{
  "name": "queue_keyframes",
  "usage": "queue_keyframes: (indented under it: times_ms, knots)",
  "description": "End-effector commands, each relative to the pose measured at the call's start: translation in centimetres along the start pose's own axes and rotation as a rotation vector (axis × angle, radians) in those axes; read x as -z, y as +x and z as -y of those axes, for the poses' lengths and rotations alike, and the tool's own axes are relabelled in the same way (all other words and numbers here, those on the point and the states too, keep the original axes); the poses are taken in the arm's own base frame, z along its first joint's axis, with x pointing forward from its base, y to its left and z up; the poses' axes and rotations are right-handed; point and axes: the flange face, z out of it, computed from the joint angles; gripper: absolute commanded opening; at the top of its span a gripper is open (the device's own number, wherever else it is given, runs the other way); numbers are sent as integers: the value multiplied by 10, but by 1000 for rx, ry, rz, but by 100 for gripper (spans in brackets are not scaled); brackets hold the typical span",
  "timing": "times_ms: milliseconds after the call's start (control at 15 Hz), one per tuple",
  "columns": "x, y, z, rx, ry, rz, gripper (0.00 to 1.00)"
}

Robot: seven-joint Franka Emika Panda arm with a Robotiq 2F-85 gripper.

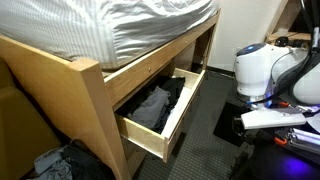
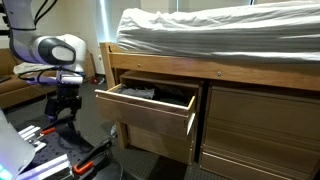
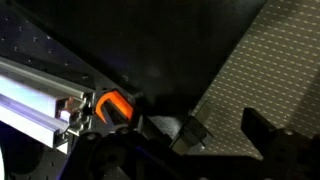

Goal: Close the top bedroom drawer

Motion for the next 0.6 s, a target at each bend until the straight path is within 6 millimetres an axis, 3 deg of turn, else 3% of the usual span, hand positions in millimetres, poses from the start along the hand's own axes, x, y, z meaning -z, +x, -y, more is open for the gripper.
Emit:
queue_keyframes:
  times_ms: [0,67,133,333,533]
  knots:
    - [-21,-8,-3,-59,-13,12,100]
    - [-10,-1,-8,-48,-60,50,100]
    - [1,3,0,-34,-7,10,100]
    - [1,5,1,-45,-20,25,100]
    - [12,12,20,-70,148,-64,100]
